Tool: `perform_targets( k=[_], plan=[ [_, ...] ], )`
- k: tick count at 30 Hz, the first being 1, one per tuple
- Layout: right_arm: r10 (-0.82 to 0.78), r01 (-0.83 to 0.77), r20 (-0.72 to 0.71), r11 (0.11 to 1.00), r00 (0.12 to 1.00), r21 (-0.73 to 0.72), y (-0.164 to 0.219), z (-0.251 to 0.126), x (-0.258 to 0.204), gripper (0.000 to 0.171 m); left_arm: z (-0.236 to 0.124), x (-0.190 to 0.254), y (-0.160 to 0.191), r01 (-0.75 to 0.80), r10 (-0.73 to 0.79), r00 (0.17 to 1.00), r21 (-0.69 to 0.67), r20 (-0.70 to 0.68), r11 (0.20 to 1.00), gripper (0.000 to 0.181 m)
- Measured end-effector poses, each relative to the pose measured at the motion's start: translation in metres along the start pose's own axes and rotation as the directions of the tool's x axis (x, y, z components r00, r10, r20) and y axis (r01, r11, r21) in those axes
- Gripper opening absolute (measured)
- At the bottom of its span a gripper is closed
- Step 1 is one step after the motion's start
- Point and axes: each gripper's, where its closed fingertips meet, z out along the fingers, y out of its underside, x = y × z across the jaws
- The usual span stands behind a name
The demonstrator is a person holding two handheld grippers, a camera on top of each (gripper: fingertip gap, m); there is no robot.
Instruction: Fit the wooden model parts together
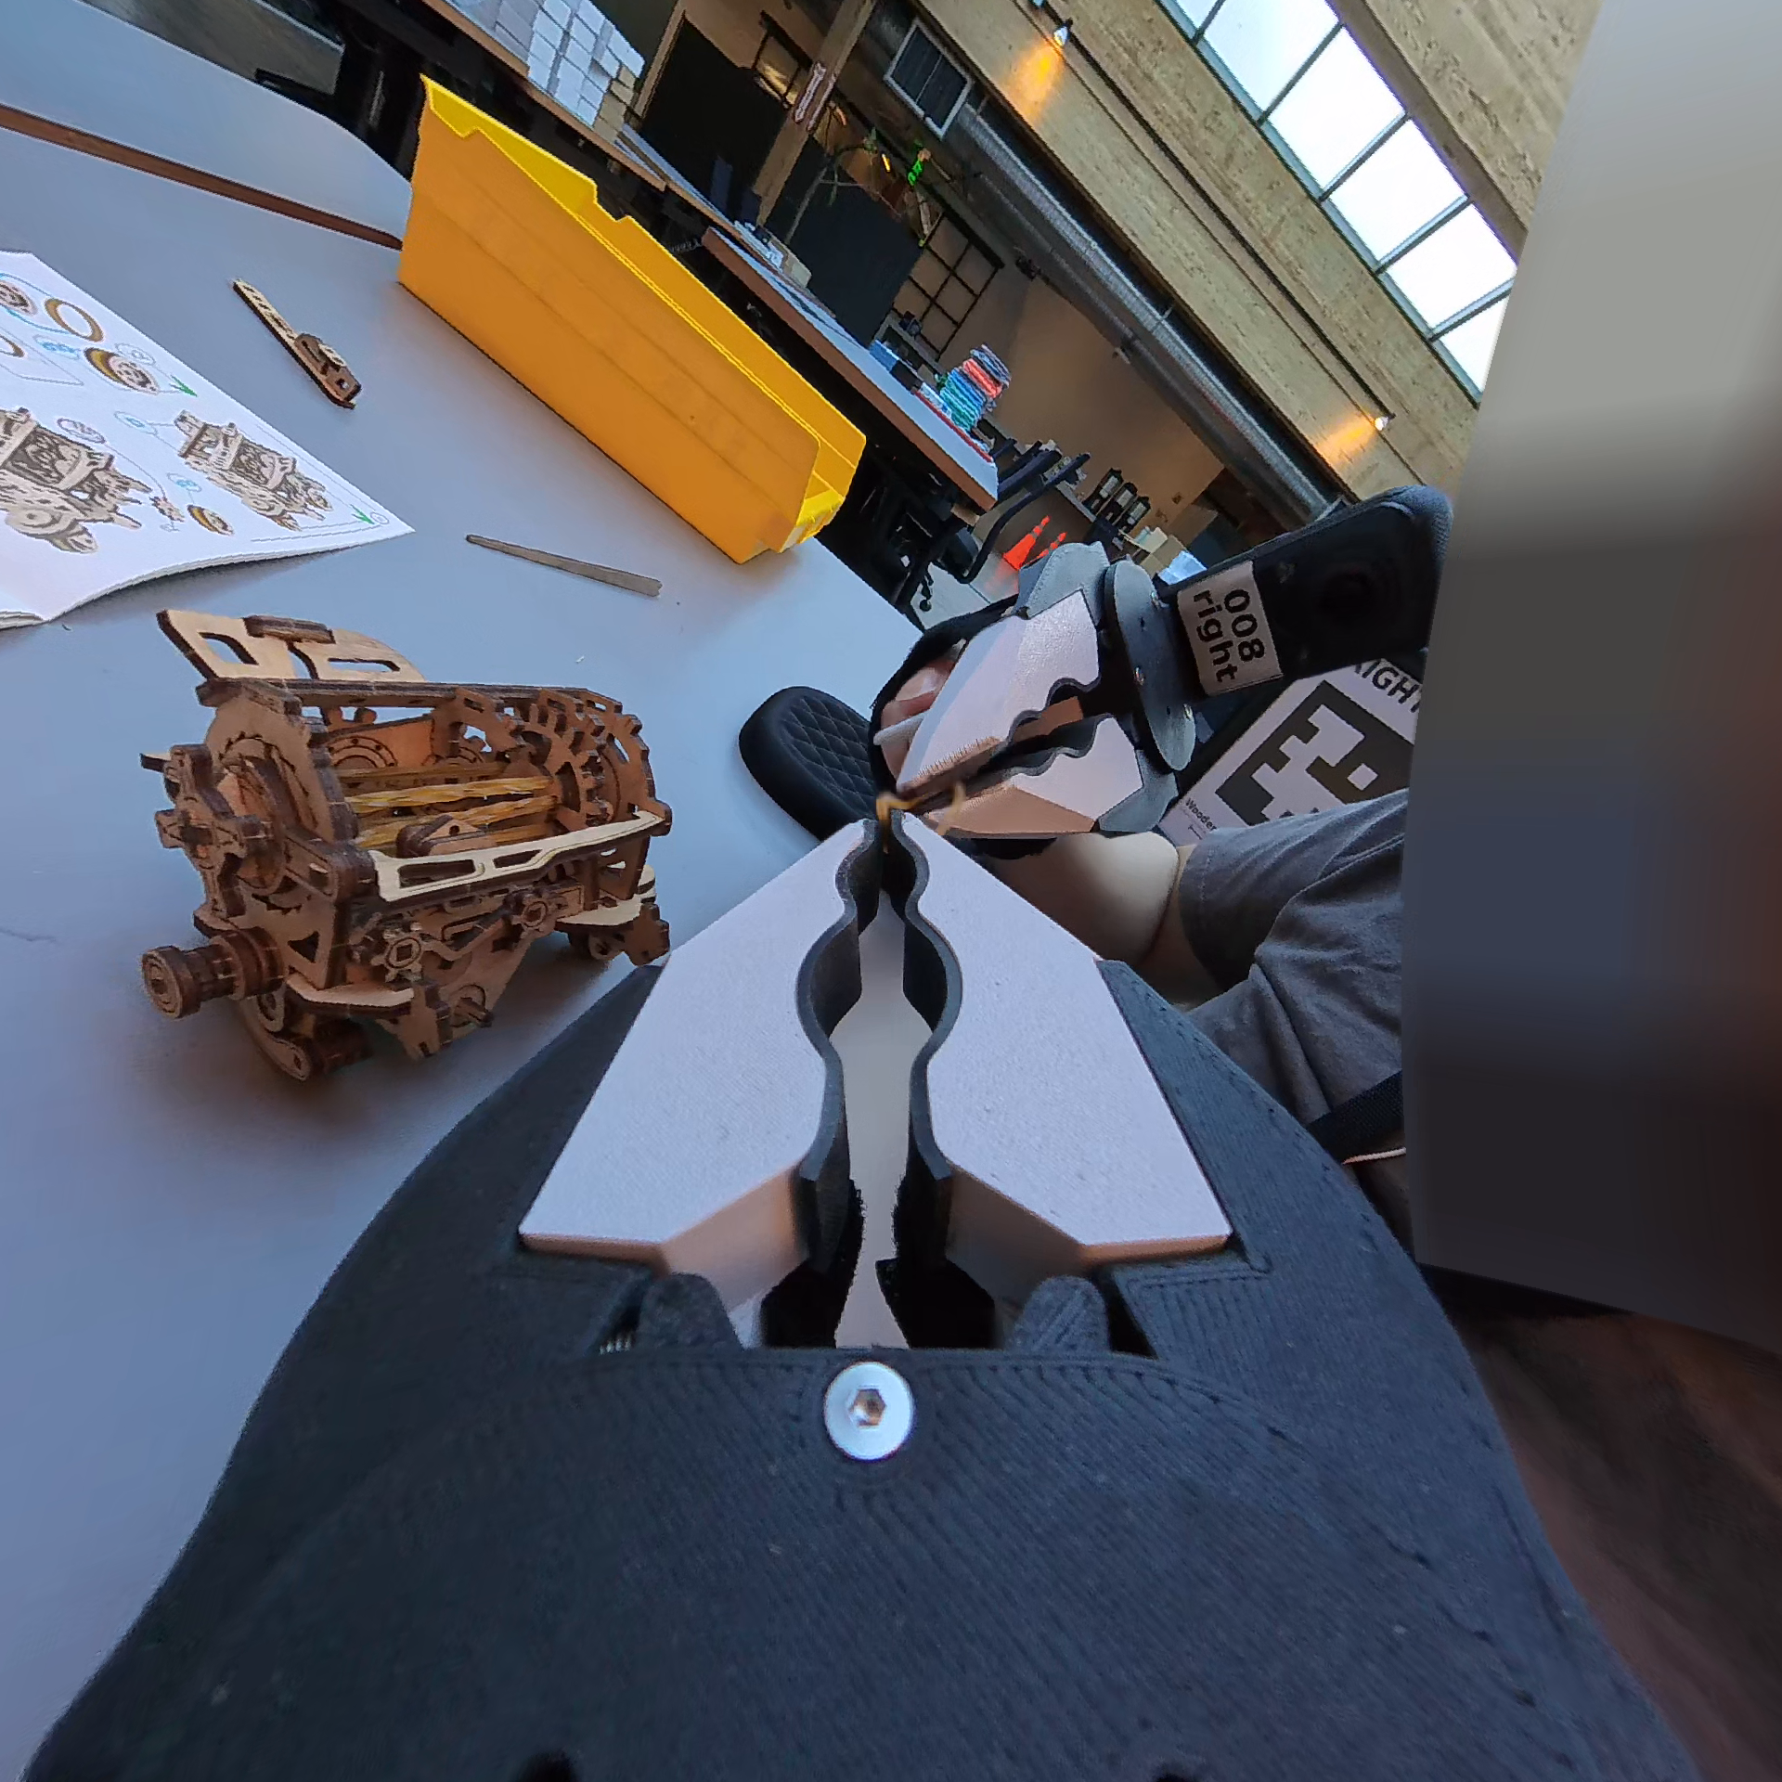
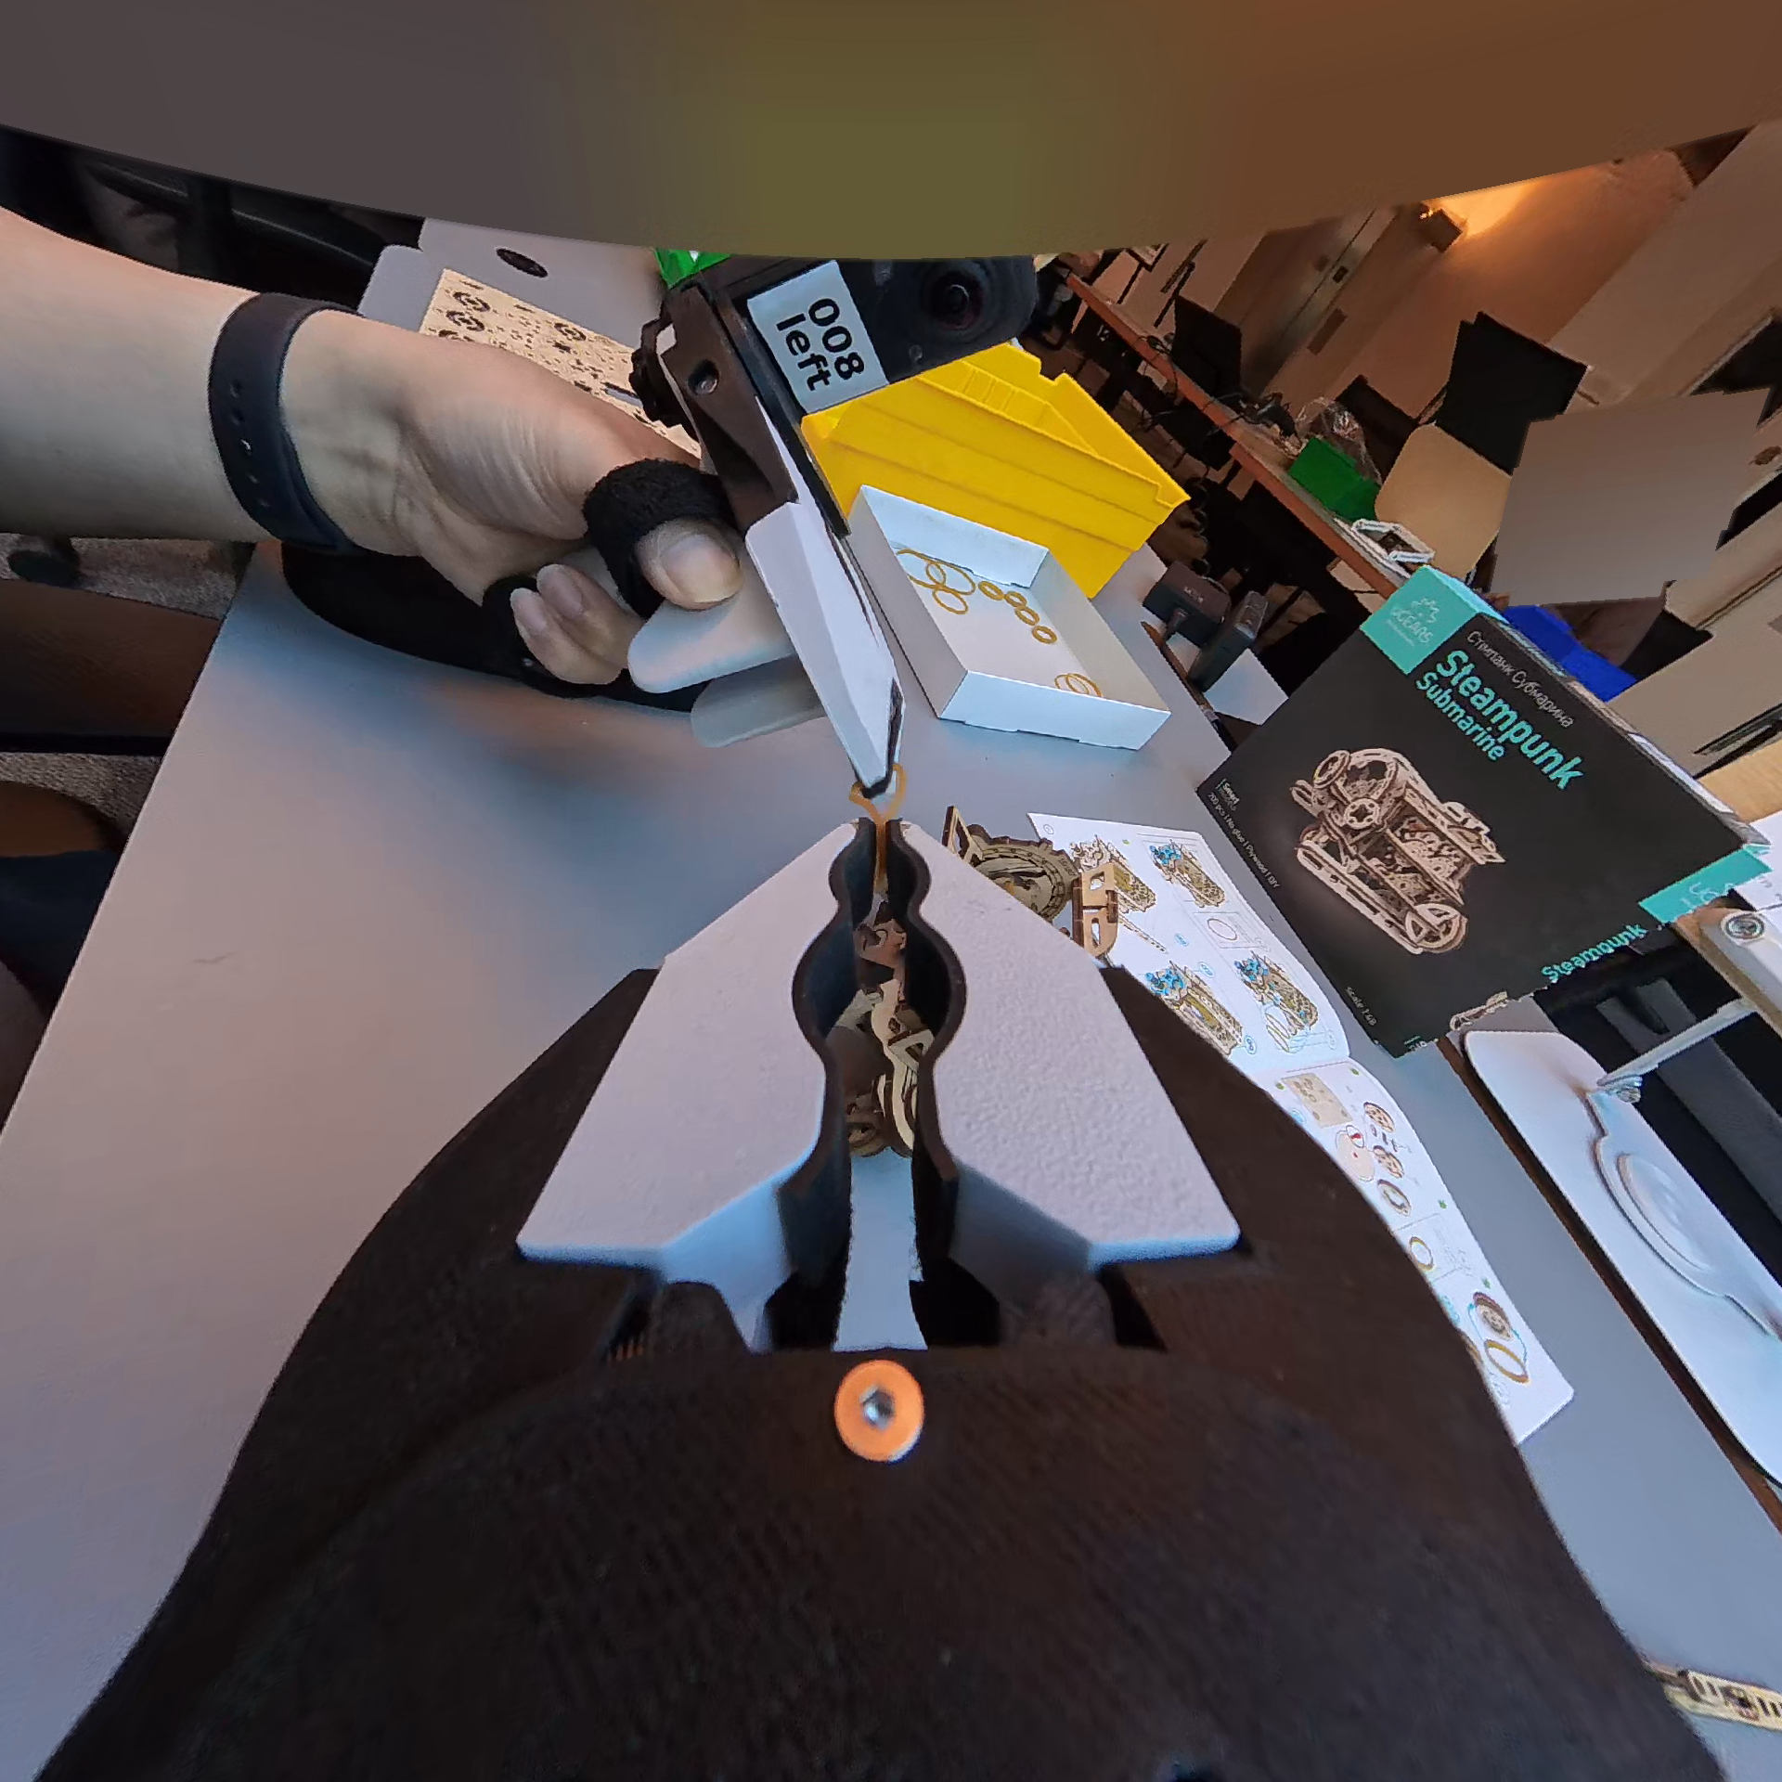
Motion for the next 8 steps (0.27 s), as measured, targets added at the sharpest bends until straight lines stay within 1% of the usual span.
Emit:
perform_targets(
  k=[1,4,5,6,7,8],
  plan=[
    [0.004,-0.004,-0.008,1.0,1.0,0.0,0.0,0.0,0.002,0.004,-0.001,-0.001,0.0,-0.002,0.002,1.0,0.001,0.004,1.0,0.0],
    [0.041,-0.043,-0.058,0.999,0.997,-0.021,0.008,-0.002,0.012,0.029,-0.006,-0.006,-0.004,-0.01,0.01,0.999,0.012,0.034,1.0,0.0],
    [0.076,-0.079,-0.069,0.996,0.995,-0.036,0.013,-0.002,0.016,0.037,-0.009,-0.009,-0.006,-0.014,0.013,0.999,0.02,0.049,1.0,0.0],
    [0.123,-0.128,-0.09,0.99,0.988,-0.054,0.019,-0.002,0.021,0.039,-0.012,-0.012,-0.009,-0.017,0.015,0.998,0.03,0.063,0.999,0.0],
    [0.178,-0.191,-0.144,0.978,0.973,-0.085,0.028,-0.001,0.03,0.044,-0.016,-0.014,-0.011,-0.018,0.015,0.997,0.04,0.075,0.999,0.0],
    [0.231,-0.256,-0.192,0.959,0.954,-0.119,0.039,0.0,0.037,0.058,-0.019,-0.016,-0.014,-0.02,0.016,0.996,0.051,0.085,0.999,0.0]
  ],
)
